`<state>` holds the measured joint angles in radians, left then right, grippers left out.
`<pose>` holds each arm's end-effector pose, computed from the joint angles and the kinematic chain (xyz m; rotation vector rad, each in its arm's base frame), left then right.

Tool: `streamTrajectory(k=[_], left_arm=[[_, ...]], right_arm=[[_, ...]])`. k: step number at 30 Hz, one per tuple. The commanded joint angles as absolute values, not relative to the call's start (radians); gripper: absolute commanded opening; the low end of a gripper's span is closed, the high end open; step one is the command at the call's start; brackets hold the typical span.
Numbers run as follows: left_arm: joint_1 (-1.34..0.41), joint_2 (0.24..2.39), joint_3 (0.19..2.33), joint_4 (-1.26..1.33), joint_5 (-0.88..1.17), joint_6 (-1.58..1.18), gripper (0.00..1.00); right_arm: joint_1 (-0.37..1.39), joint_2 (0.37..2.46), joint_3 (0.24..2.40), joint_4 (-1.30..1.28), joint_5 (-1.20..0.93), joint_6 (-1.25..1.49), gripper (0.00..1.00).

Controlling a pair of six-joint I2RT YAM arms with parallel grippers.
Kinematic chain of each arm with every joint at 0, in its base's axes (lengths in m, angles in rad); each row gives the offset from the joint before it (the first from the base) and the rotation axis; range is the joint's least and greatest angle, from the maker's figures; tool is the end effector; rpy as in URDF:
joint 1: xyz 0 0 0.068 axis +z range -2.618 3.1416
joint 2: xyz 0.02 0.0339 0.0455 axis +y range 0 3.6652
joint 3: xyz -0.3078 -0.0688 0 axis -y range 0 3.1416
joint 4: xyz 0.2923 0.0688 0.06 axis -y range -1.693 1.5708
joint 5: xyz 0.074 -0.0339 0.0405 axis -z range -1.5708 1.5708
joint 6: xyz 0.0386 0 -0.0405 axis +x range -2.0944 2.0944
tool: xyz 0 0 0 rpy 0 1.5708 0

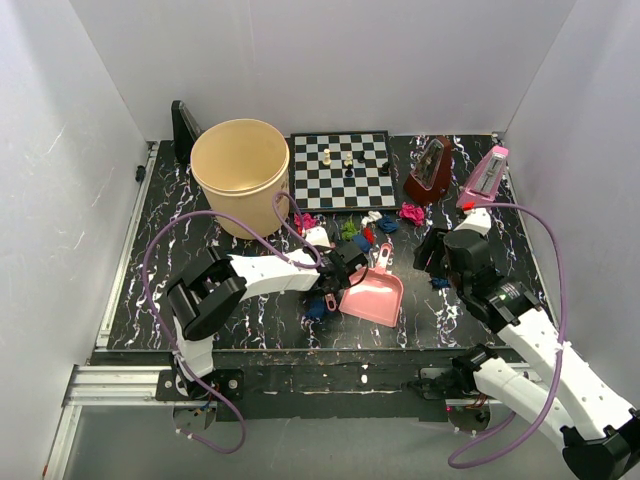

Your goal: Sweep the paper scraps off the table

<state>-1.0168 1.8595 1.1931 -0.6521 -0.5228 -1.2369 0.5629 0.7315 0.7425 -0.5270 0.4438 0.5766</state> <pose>0.2275 -0.3311 0.1710 -0.3682 2.5397 0.0010 0.1587 0.0806 0.3286 0.2799 2.0226 0.2514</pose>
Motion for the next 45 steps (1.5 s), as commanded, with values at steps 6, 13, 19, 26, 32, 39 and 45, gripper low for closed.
streamTrajectory(k=[6, 13, 19, 26, 32, 39, 45], left_arm=[[-1.02, 1.786, 1.226, -0.742, -0.615, -1.259, 0.69], [-0.945, 1.563, 1.138, -0.766, -0.62, -1.16, 0.74], [-0.818, 1.361, 1.023, -0.701, -0.545, -1.072, 0.76], [-0.684, 1.143, 0.874, -0.621, -0.453, -0.999, 0.77], [-0.617, 1.065, 0.854, -0.669, -0.451, -0.959, 0.78], [-0.603, 1.017, 0.822, -0.67, -0.445, -0.957, 0.79], [-0.601, 1.019, 0.801, -0.643, -0.414, -0.953, 0.8]], right_arm=[[0.558, 0.747, 0.727, -0.485, 0.348, 0.56, 0.66], [0.618, 0.934, 0.684, -0.362, 0.147, 0.575, 0.69], [0.873, 1.173, 0.802, -0.347, 0.282, 0.612, 0.61], [1.026, 1.449, 0.951, -0.319, 0.339, 0.623, 0.55], [1.054, 1.635, 1.06, -0.33, 0.33, 0.617, 0.56], [1.052, 1.738, 1.075, -0.316, 0.353, 0.653, 0.53], [1.042, 1.802, 1.1, -0.334, 0.347, 0.666, 0.4]])
